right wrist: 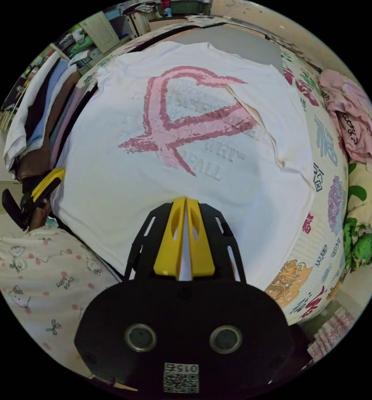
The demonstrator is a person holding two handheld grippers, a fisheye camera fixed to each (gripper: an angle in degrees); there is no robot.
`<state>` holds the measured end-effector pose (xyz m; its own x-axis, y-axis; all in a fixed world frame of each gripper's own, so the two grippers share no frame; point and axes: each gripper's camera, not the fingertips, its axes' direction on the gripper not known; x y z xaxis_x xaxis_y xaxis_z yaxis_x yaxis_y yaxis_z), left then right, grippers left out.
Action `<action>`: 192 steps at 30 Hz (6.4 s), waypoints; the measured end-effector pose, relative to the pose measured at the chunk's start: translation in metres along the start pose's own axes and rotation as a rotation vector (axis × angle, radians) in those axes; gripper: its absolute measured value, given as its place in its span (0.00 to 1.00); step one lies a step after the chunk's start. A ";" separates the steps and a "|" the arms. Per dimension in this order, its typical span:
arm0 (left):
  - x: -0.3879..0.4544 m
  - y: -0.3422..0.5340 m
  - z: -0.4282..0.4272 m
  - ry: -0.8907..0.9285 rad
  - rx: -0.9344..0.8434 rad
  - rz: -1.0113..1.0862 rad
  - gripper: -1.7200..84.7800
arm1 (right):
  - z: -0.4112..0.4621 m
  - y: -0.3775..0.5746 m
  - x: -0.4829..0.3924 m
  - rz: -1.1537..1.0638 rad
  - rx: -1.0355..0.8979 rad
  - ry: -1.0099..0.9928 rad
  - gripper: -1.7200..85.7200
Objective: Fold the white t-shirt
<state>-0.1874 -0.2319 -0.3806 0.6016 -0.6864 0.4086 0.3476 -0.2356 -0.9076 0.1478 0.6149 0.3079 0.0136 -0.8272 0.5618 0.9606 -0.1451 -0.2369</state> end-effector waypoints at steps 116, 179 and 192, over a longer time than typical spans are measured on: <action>0.067 -0.062 0.009 -0.126 0.134 0.047 0.03 | -0.183 0.441 0.003 0.055 0.759 -0.188 0.01; -0.031 -0.205 0.091 -0.373 0.495 -0.074 0.04 | 0.314 -0.406 -0.214 -0.375 0.434 -0.044 0.04; -0.034 -0.285 0.131 -0.283 0.443 -0.008 0.11 | 0.264 -0.289 0.067 -0.090 0.808 -0.408 0.02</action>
<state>-0.2126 -0.0516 -0.1229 0.7473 -0.4588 0.4807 0.5865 0.1155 -0.8016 -0.0560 0.7452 0.6231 -0.1212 -0.5521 0.8249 0.8627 0.3524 0.3626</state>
